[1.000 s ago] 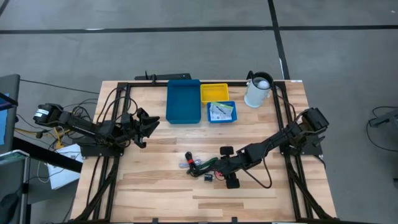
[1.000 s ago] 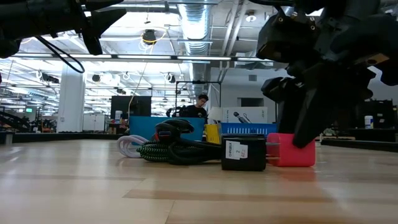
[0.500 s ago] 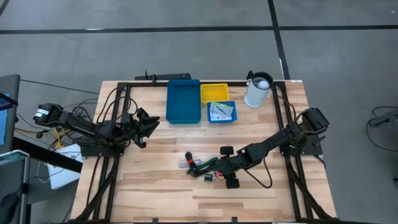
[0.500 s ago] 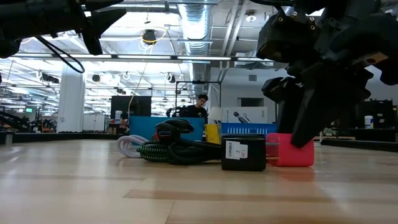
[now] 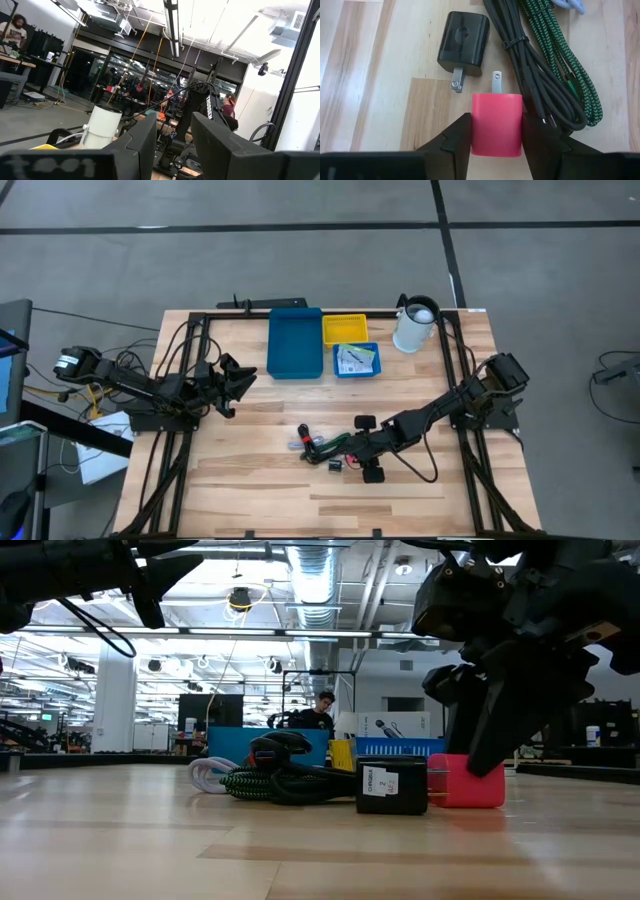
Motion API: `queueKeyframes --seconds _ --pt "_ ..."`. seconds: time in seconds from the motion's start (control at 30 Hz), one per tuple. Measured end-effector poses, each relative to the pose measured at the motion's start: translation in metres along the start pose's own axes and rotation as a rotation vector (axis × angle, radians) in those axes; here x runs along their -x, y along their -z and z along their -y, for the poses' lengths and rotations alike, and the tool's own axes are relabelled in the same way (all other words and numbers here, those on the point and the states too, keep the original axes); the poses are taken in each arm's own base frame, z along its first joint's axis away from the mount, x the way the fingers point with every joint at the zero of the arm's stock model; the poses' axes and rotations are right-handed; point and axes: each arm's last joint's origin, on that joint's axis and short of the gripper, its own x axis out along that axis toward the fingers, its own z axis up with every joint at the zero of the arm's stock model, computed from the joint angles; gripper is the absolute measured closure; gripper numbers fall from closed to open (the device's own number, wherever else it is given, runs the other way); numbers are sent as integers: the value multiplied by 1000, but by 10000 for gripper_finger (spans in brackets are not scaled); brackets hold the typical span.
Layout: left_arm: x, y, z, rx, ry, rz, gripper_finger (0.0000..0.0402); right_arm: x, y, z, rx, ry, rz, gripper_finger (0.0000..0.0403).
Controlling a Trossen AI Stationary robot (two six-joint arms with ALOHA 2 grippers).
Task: Pick and place items into bin
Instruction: Put the pink charger adapter into the yellow bin
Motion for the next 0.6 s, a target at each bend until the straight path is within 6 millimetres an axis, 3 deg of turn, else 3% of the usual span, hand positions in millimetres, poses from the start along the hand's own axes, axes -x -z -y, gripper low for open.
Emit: queueKeyframes --seconds 0.6 --pt "0 0 0 0 -1 -1 290 9 -11 -9 -13 -41 -67 264"
